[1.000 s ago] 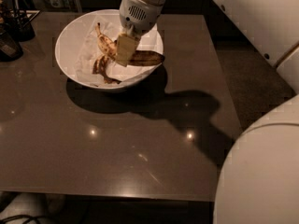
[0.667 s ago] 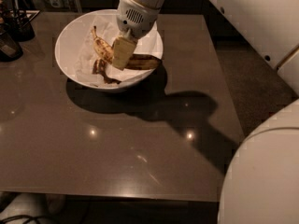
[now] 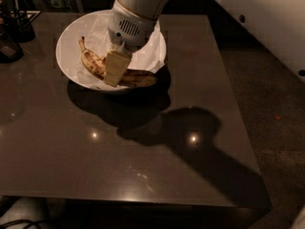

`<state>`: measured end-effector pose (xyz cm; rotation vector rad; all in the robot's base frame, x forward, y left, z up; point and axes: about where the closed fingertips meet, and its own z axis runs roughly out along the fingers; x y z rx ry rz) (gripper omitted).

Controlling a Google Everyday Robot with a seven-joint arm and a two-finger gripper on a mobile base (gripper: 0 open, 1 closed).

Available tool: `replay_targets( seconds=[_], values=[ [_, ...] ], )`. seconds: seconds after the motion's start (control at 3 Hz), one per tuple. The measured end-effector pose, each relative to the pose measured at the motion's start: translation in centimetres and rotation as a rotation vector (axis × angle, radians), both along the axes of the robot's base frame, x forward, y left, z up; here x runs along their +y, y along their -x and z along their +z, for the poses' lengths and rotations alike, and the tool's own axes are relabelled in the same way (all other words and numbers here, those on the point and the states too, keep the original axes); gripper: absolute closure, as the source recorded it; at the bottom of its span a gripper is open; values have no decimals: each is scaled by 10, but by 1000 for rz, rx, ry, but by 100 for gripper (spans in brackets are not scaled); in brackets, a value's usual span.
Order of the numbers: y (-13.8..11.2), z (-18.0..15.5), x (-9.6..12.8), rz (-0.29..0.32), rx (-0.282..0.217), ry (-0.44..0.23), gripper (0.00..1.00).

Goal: Pick banana from white bowl

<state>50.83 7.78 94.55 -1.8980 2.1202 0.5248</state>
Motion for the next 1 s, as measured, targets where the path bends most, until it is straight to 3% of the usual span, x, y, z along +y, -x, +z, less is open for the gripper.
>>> replay_targets(
  seconds=[0.33, 0.67, 1.0],
  values=[
    [24, -1, 1, -13, 29, 19, 100],
    [51, -5, 4, -42, 92, 48, 100],
    [51, -5, 4, -42, 92, 48, 100]
  ],
)
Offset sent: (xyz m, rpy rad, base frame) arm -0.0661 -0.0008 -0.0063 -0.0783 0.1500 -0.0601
